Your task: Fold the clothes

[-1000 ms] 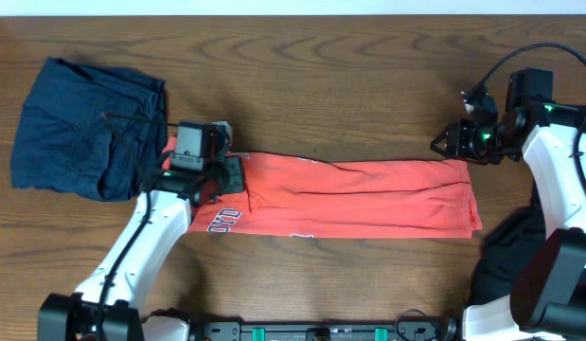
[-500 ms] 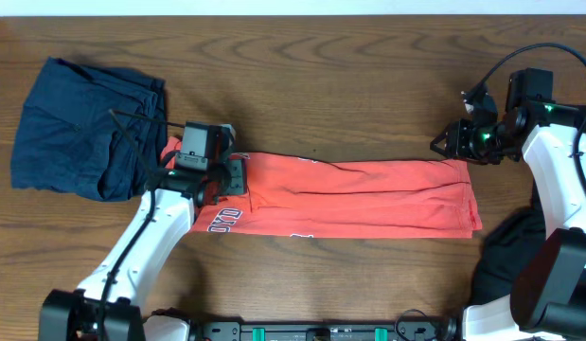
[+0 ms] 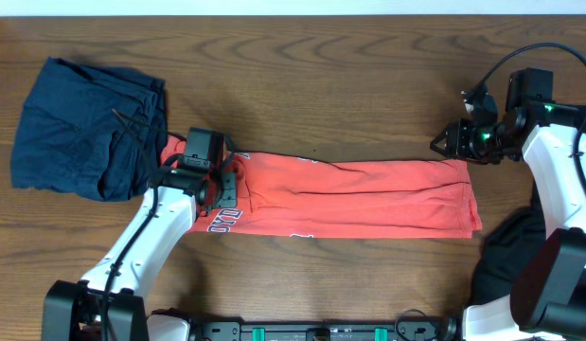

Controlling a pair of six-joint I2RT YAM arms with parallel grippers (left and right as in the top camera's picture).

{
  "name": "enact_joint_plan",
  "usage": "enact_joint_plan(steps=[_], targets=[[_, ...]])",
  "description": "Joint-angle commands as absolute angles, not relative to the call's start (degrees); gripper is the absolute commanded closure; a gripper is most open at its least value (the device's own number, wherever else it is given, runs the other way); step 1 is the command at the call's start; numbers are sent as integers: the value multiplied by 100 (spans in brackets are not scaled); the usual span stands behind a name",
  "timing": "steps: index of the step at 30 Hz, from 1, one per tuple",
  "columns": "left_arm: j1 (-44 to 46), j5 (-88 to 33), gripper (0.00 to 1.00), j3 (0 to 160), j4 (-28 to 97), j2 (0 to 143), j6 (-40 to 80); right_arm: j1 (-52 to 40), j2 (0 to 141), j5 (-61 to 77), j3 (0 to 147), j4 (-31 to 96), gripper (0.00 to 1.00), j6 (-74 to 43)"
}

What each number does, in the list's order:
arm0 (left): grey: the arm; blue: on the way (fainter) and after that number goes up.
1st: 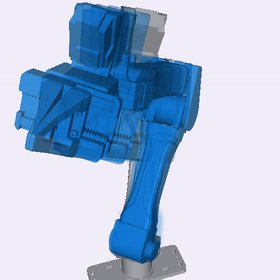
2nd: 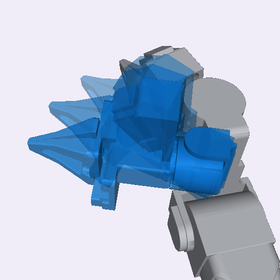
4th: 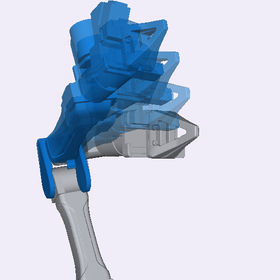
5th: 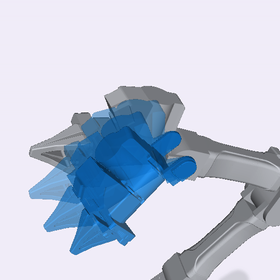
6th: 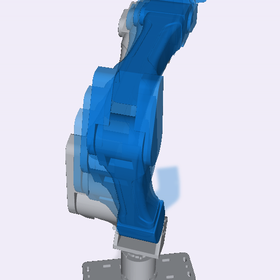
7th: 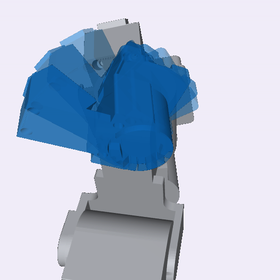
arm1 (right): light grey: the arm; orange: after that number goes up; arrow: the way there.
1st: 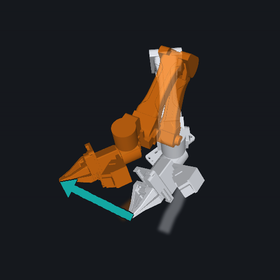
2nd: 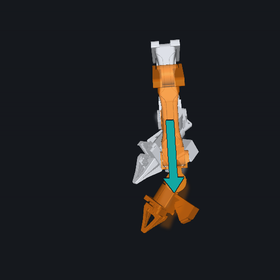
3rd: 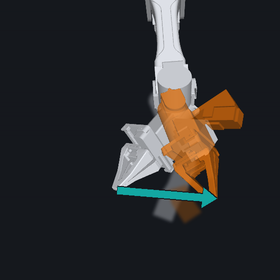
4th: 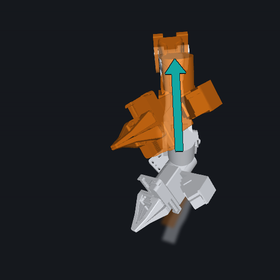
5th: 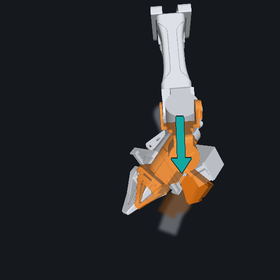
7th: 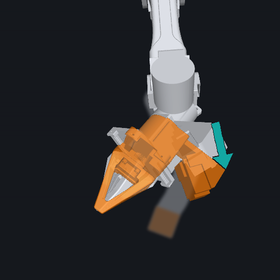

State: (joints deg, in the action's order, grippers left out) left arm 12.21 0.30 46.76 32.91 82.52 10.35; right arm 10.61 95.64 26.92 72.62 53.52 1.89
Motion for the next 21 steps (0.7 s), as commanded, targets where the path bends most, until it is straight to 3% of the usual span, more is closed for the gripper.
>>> enact_joint_plan(steps=[1, 12, 17, 21], targets=[[1149, 884, 45, 4705, 3354, 8294, 987, 1011, 9581, 2676, 7251, 5349, 60, 130], [943, 600, 46, 4672, 2545, 8934, 965, 1011, 9581, 2676, 7251, 5356, 61, 132], [941, 604, 59, 4672, 2434, 9129, 939, 1011, 9581, 2676, 7251, 5356, 62, 132], [937, 604, 77, 4676, 2338, 9083, 878, 1011, 9581, 2679, 7251, 5356, 61, 132]])
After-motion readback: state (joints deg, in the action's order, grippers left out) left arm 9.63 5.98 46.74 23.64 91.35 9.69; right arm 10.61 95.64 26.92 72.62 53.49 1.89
